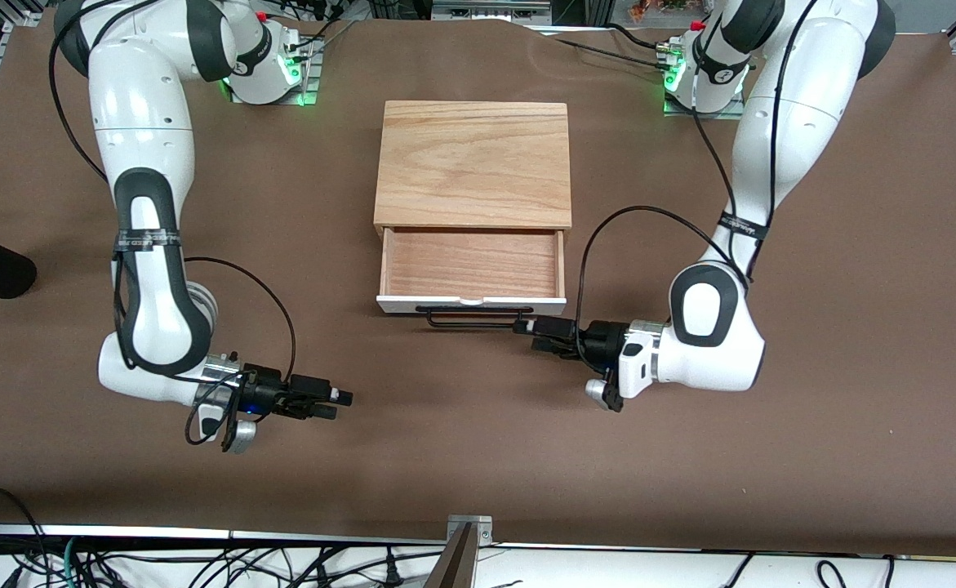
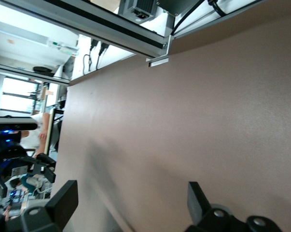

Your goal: Pull top drawer with both arms simultaneously

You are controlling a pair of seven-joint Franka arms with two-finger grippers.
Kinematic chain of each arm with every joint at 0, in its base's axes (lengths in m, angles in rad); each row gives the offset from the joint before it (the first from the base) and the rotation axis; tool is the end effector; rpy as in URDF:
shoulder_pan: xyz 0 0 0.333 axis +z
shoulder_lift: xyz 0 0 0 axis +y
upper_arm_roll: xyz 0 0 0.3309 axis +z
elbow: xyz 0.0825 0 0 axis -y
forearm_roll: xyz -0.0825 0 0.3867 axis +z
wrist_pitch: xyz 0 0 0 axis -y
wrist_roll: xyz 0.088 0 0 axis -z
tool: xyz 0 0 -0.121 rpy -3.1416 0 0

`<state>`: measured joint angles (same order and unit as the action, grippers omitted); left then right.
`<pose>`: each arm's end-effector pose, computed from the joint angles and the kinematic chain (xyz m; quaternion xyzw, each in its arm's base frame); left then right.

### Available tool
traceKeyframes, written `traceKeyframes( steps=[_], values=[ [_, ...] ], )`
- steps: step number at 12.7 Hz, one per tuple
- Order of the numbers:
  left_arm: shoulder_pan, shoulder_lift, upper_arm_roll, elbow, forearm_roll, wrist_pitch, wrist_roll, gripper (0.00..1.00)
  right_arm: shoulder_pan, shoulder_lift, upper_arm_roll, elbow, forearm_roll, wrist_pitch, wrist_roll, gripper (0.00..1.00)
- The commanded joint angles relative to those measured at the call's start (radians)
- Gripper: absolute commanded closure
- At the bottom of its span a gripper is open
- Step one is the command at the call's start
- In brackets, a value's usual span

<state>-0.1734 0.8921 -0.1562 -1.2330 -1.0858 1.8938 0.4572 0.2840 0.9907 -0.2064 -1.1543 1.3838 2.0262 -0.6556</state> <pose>0.7131 -0.2885 0.2591 0.8424 -0.0948 -0.0608 0.5270 0.7766 0.1839 0.2194 -0.8715 -0.0389 -0.1030 0.4779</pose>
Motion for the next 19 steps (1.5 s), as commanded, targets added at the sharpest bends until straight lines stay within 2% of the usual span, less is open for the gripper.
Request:
traceKeyframes(
  steps=[1,4,5,8,9,11,13,15,17,19],
  values=[
    [0.026,-0.034,0.000,0.003,0.104,-0.010,-0.017,0.00,0.029,0.006,-0.017,0.028,-0.055,0.058,0.076,0.00],
    [0.054,-0.070,-0.002,0.003,0.234,-0.012,-0.041,0.00,0.063,-0.006,-0.068,0.025,-0.077,0.094,0.134,0.00],
    [0.055,-0.088,-0.002,0.003,0.291,-0.013,-0.061,0.00,0.061,-0.024,-0.071,0.022,-0.115,0.097,0.189,0.00],
    [0.057,-0.140,0.000,0.003,0.447,-0.019,-0.095,0.00,0.057,-0.108,-0.070,0.015,-0.416,0.104,0.510,0.00],
    [0.058,-0.160,0.001,0.001,0.487,-0.036,-0.115,0.00,0.057,-0.151,-0.065,-0.011,-0.551,0.101,0.572,0.00],
    [0.061,-0.206,0.001,0.001,0.616,-0.058,-0.191,0.00,0.031,-0.262,-0.032,-0.117,-0.810,0.100,0.576,0.00],
    [0.063,-0.255,0.000,0.000,0.734,-0.082,-0.253,0.00,-0.005,-0.351,-0.015,-0.210,-0.906,0.086,0.576,0.00],
    [0.058,-0.300,-0.002,0.000,0.826,-0.149,-0.340,0.00,-0.032,-0.401,-0.014,-0.237,-1.000,0.036,0.574,0.00],
    [0.051,-0.366,-0.011,-0.005,0.946,-0.229,-0.390,0.00,-0.049,-0.470,-0.014,-0.264,-1.155,0.005,0.574,0.00],
    [0.051,-0.427,-0.005,-0.010,1.030,-0.278,-0.434,0.00,-0.061,-0.559,-0.008,-0.310,-1.224,-0.003,0.576,0.00]
  ],
)
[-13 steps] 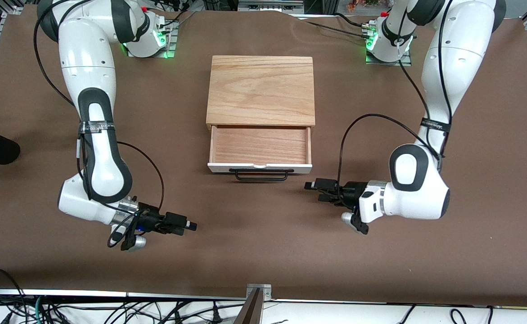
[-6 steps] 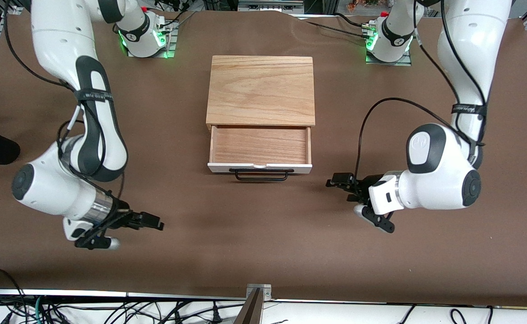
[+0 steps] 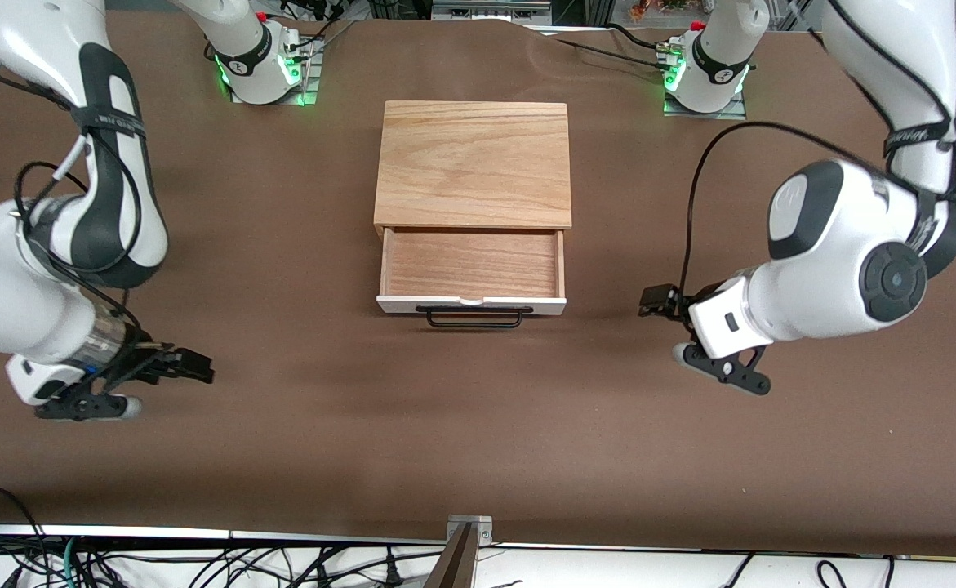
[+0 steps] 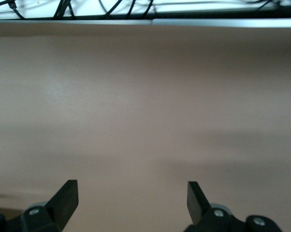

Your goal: Pull top drawer with both arms simultaneously

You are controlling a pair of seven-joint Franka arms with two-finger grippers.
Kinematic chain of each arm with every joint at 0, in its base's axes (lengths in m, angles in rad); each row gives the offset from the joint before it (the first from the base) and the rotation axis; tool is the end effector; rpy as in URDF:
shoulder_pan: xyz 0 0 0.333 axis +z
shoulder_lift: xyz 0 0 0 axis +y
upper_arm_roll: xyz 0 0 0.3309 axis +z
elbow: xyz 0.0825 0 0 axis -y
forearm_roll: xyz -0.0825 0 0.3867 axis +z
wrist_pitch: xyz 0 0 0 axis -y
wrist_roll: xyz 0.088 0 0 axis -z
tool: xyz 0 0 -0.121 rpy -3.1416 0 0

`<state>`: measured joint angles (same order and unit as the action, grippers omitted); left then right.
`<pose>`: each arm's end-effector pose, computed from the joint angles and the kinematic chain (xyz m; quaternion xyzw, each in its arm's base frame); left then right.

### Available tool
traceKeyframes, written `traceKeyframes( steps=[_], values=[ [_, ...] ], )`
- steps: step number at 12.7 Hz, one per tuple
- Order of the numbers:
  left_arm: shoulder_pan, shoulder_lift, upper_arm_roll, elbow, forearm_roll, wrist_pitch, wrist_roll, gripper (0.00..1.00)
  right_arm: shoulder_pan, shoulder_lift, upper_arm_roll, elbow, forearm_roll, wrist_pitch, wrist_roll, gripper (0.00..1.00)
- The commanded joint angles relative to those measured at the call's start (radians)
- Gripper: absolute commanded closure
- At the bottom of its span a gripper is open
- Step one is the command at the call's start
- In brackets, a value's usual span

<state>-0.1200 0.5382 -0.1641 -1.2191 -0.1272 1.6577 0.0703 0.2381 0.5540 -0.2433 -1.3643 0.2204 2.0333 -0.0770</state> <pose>0.6857 -0.1871 0.4609 0.9808 -0.1575 -0.0568 0.0998 0.7356 0.0479 0.4155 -0.9970 -0.0148 -0.0672 0.0366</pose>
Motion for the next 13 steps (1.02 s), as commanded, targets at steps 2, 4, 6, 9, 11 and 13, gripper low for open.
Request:
traceKeyframes(
  steps=[2,4,6,9,11,13],
  values=[
    [-0.006,-0.130,-0.006,-0.025,0.139,-0.122,-0.108,0.00,-0.061,-0.205,0.029,-0.137,-0.062,-0.015,-0.003,0.00],
    [0.009,-0.205,-0.002,-0.036,0.153,-0.188,-0.124,0.00,-0.097,-0.284,0.027,-0.144,-0.069,-0.105,0.000,0.00],
    [0.061,-0.301,0.000,-0.132,0.146,-0.162,-0.118,0.00,-0.114,-0.356,0.027,-0.137,-0.128,-0.204,0.002,0.00],
    [0.086,-0.501,0.008,-0.400,0.152,-0.002,-0.113,0.00,-0.128,-0.417,0.033,-0.144,-0.225,-0.301,0.006,0.00],
    [0.091,-0.555,0.047,-0.465,0.152,0.063,-0.115,0.00,-0.132,-0.425,0.039,-0.148,-0.227,-0.352,0.005,0.00],
    [0.092,-0.558,0.055,-0.465,0.152,0.044,-0.115,0.00,-0.152,-0.459,0.071,-0.186,-0.236,-0.360,0.006,0.00]
  ],
)
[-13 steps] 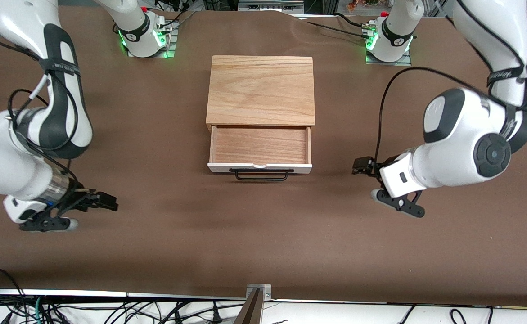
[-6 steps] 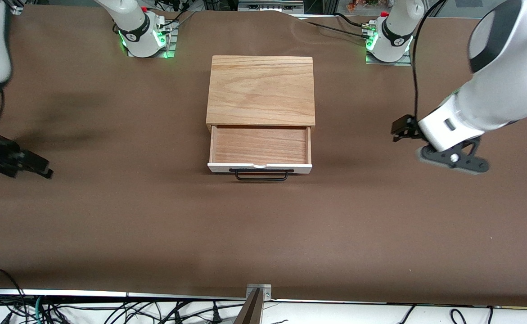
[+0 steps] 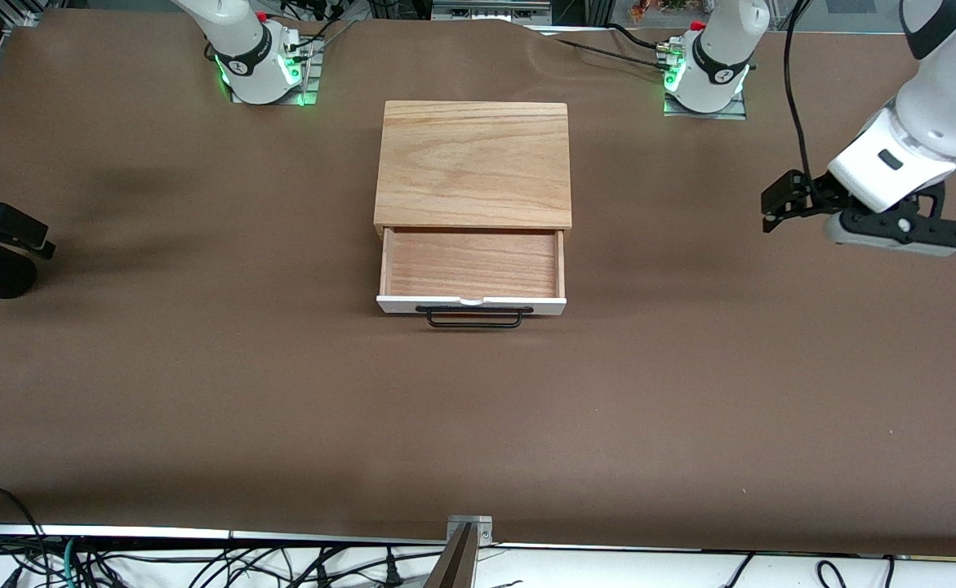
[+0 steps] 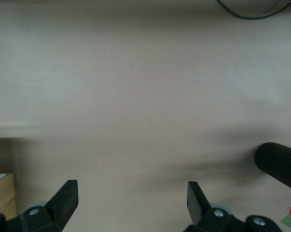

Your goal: Pull top drawer with both arms simultaneously

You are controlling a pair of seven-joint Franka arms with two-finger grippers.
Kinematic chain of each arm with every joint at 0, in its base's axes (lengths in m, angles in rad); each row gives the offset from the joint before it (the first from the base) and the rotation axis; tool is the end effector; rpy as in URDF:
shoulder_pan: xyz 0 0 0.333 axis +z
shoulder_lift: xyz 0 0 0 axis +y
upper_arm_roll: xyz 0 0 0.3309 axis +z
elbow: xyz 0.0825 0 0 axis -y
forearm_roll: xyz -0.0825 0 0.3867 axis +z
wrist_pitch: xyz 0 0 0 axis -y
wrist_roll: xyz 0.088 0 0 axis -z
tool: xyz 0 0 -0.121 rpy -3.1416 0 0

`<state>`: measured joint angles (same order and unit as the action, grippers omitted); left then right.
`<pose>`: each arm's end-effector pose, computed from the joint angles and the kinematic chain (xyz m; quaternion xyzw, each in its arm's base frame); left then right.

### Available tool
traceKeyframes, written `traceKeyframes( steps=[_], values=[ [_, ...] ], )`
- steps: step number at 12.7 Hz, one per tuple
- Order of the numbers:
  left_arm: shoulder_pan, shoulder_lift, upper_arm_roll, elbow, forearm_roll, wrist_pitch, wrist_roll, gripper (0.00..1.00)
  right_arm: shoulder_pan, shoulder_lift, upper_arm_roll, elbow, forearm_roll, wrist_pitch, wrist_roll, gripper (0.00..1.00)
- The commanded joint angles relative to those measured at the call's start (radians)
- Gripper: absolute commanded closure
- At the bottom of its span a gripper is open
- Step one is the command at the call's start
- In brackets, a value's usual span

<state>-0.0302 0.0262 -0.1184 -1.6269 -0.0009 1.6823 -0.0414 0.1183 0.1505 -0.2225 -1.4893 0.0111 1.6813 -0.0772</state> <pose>0.5685 -0.0844 0.5938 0.9985 -0.0535 0.0144 0.0034 0.6125 -0.0528 0.5883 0.9996 -0.0124 0.0215 0.0130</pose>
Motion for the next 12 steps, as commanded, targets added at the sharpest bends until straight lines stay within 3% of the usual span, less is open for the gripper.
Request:
traceKeyframes(
  steps=[1,12],
  values=[
    [0.003,-0.045,0.008,-0.045,0.025,-0.015,-0.003,0.00,-0.055,-0.058,0.087,-0.069,-0.031,-0.011,0.008,0.00],
    [0.001,-0.034,0.000,-0.016,0.018,-0.067,-0.017,0.00,-0.062,-0.025,0.092,-0.040,-0.030,-0.049,-0.003,0.00]
  ],
)
